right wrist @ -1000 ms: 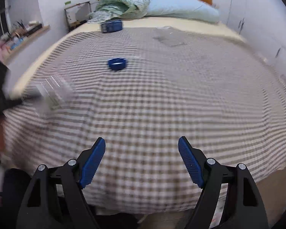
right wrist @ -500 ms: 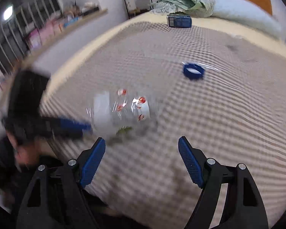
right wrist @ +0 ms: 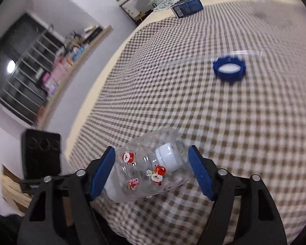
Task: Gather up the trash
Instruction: 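Grasp a clear plastic bottle with the left tool while the right tool grasps another bottle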
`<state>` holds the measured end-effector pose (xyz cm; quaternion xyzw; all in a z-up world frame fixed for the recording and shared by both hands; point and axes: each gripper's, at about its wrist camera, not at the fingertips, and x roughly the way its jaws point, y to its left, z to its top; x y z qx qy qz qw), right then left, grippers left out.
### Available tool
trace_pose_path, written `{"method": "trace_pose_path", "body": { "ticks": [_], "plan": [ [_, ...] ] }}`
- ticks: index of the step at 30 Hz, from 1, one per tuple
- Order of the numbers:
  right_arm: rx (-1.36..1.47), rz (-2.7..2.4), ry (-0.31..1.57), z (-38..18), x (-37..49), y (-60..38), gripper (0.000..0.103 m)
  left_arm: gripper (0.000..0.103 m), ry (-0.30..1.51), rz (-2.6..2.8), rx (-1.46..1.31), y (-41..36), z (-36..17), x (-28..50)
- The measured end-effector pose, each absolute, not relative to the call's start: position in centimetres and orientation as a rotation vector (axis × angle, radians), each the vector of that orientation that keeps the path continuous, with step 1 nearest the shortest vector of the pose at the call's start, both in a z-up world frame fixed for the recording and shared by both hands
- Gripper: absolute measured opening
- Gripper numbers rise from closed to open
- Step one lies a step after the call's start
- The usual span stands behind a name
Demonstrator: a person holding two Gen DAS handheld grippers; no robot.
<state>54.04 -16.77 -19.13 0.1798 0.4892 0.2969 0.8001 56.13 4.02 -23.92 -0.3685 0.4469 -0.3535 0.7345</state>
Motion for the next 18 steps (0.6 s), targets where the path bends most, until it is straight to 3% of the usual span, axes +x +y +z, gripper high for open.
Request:
{"method": "trace_pose_path", "body": {
  "ticks": [1,3,11,12,13,15,18],
  "plan": [
    [0.413,0.630,1.040,-19.3,53.8,-17.0,0.063,0.003,0.991,-0.763,-0.831,4.5,-24.2,55.8],
    [0.445,0.630,1.023,-19.5,53.3,-17.5,0.061,0.001,0.984,-0.746,-0.846,5.9,-24.3,54.7],
    [0.396,0.544,0.976,-18.5,51.8,-17.3,0.060,0.000,0.931,-0.622,-0.842,11.5,-22.7,53.0],
    [0.363,0.505,0.958,-17.9,51.5,-16.9,0.061,0.000,0.927,-0.591,-0.821,12.2,-22.3,52.8],
    [0.320,0.472,0.949,-17.5,51.4,-16.5,0.070,0.000,0.922,-0.568,-0.811,13.0,-22.1,52.7],
    [0.173,0.405,0.918,-16.3,50.7,-15.8,0.079,0.000,0.908,-0.535,-0.804,14.3,-21.8,52.4],
    [-0.024,0.368,0.849,-14.8,48.5,-14.3,0.082,0.000,0.897,-0.483,-0.804,15.8,-21.4,51.8]
  ]
}}
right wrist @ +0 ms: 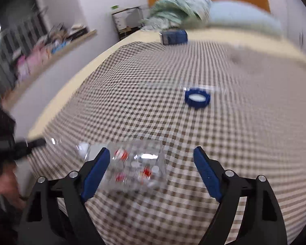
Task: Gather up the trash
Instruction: 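Grasp a clear plastic bottle with the left tool while the right tool grasps another bottle, then carry both clear bottles to the wastebasket and open both tools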
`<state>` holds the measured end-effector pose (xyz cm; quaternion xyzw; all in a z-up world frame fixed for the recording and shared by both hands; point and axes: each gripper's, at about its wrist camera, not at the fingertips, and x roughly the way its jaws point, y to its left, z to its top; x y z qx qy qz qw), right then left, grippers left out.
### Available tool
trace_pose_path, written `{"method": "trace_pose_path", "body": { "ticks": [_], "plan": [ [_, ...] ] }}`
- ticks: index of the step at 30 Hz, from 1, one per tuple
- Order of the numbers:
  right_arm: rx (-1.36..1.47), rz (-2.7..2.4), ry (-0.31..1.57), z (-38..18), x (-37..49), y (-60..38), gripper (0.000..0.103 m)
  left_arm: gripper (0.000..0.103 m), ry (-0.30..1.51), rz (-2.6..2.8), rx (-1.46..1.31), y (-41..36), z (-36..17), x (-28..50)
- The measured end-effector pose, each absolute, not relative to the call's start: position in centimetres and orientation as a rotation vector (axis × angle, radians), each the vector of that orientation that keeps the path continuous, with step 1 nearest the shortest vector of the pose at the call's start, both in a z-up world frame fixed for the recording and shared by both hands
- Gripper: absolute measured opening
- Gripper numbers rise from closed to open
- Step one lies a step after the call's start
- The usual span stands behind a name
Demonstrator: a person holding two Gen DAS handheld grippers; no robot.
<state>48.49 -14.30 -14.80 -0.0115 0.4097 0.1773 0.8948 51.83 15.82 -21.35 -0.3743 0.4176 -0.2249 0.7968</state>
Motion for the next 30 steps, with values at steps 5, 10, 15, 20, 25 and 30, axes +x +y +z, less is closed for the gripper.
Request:
{"method": "trace_pose_path", "body": {
  "ticks": [5,10,15,20,25,30],
  "plan": [
    [-0.318,0.277,0.795,-15.7,44.6,-8.2,0.082,0.000,0.856,-0.418,-0.781,18.2,-19.8,49.9],
    [-0.383,0.080,0.763,-18.5,46.5,-4.7,0.082,0.000,0.882,-0.398,-0.747,17.1,-19.2,49.5],
    [-0.270,-0.045,0.780,-18.6,46.6,-9.8,0.012,0.000,0.900,-0.391,-0.643,14.1,-17.9,48.9],
    [-0.024,0.000,0.828,-16.9,43.4,-19.3,0.003,0.000,0.917,-0.410,-0.592,11.1,-16.7,48.7],
    [0.103,-0.103,0.808,-13.6,36.0,-29.9,0.003,0.000,0.907,-0.529,-0.517,4.8,-14.1,47.4],
    [0.179,-0.397,0.930,-15.9,24.3,-43.3,0.004,0.000,0.954,-0.777,-0.407,-6.1,-13.4,44.8]
  ]
}}
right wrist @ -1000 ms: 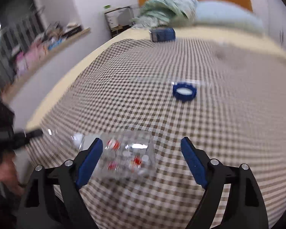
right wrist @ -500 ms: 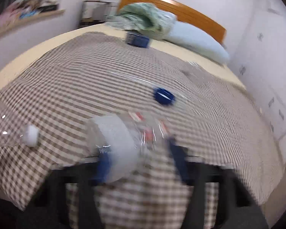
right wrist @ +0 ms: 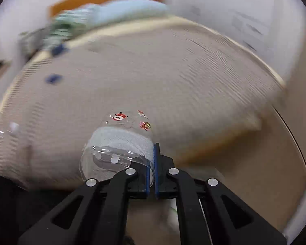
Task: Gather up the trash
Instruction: 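Carry both clear bottles to the wastebasket and open both tools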
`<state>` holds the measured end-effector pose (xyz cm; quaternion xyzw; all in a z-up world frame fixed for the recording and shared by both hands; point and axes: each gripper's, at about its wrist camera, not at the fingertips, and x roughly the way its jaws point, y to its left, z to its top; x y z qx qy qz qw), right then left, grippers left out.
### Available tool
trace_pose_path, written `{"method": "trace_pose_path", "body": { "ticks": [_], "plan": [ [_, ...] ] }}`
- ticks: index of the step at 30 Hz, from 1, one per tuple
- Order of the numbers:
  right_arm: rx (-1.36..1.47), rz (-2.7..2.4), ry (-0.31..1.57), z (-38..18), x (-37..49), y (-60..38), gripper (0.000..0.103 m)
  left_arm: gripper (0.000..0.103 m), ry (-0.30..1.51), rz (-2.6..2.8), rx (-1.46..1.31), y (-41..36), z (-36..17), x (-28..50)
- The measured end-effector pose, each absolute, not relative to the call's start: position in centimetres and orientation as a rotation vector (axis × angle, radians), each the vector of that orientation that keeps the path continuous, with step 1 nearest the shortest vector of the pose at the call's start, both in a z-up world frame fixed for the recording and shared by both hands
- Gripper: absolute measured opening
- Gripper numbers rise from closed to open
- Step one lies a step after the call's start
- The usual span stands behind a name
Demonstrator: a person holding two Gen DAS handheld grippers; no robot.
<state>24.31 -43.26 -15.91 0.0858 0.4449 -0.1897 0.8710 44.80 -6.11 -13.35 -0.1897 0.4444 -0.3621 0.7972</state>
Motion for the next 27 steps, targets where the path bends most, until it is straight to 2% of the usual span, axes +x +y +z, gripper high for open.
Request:
{"method": "trace_pose_path", "body": {
  "ticks": [5,8,12,16,17,19,22,27],
  "plan": [
    [0.397,-0.537,1.206,-25.4,15.1,-52.0,0.004,0.000,1.091,-0.980,-0.275,-18.8,-16.4,41.4],
    [0.514,-0.550,1.296,-31.4,12.9,-54.5,0.004,0.000,1.161,-1.050,-0.189,-24.6,-18.5,39.1],
    [0.601,-0.555,1.365,-37.8,15.7,-57.8,0.004,0.000,1.240,-1.080,-0.110,-28.9,-20.7,36.7],
    [0.626,-0.584,1.394,-41.7,20.4,-61.8,0.005,0.000,1.292,-1.055,-0.059,-31.0,-22.0,36.1],
    [0.642,-0.584,1.425,-43.1,22.2,-62.9,0.014,0.000,1.302,-1.051,-0.055,-31.5,-22.3,36.0],
    [0.674,-0.595,1.469,-45.3,24.5,-65.0,0.074,0.000,1.325,-1.034,-0.046,-32.0,-23.3,36.2],
    [0.701,-0.622,1.457,-46.5,25.8,-66.8,0.075,0.000,1.356,-1.020,-0.015,-33.8,-24.6,36.0],
    [0.709,-0.612,1.346,-44.0,24.5,-66.9,0.075,0.000,1.406,-1.052,0.021,-36.6,-26.9,35.7]
  ]
}}
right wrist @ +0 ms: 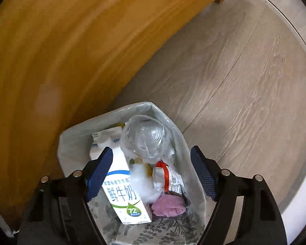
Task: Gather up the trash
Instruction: 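Carry both clear bottles to the wastebasket and open both tools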
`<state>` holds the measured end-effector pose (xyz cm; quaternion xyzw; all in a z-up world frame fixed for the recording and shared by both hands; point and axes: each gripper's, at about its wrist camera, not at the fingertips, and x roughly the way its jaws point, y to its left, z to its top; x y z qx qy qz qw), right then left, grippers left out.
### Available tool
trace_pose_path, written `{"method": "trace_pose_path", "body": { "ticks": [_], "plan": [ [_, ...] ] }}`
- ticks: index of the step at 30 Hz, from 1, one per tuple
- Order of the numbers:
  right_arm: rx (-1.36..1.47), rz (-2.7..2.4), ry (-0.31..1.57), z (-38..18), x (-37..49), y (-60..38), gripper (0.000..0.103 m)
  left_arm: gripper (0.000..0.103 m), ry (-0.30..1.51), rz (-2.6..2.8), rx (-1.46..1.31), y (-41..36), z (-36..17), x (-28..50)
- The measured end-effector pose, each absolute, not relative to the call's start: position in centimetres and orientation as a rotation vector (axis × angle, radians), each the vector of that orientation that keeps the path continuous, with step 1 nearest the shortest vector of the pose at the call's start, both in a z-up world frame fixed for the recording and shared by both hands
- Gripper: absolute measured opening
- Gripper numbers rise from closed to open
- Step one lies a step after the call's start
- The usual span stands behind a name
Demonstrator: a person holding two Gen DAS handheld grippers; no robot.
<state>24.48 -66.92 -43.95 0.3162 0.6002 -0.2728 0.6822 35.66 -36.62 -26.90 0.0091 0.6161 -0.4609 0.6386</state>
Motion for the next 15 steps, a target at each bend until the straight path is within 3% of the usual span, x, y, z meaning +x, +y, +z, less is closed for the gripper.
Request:
{"method": "trace_pose_path", "body": {
  "ticks": [6,15],
  "plan": [
    [0.773,-0.645,1.185,-39.2,16.4,-66.1,0.075,0.000,1.499,-1.156,0.090,-42.8,-30.4,33.7],
    [0.863,-0.709,1.197,-38.0,5.0,-62.2,0.075,0.000,1.593,-1.236,0.277,-55.5,-40.1,30.5]
  ]
}}
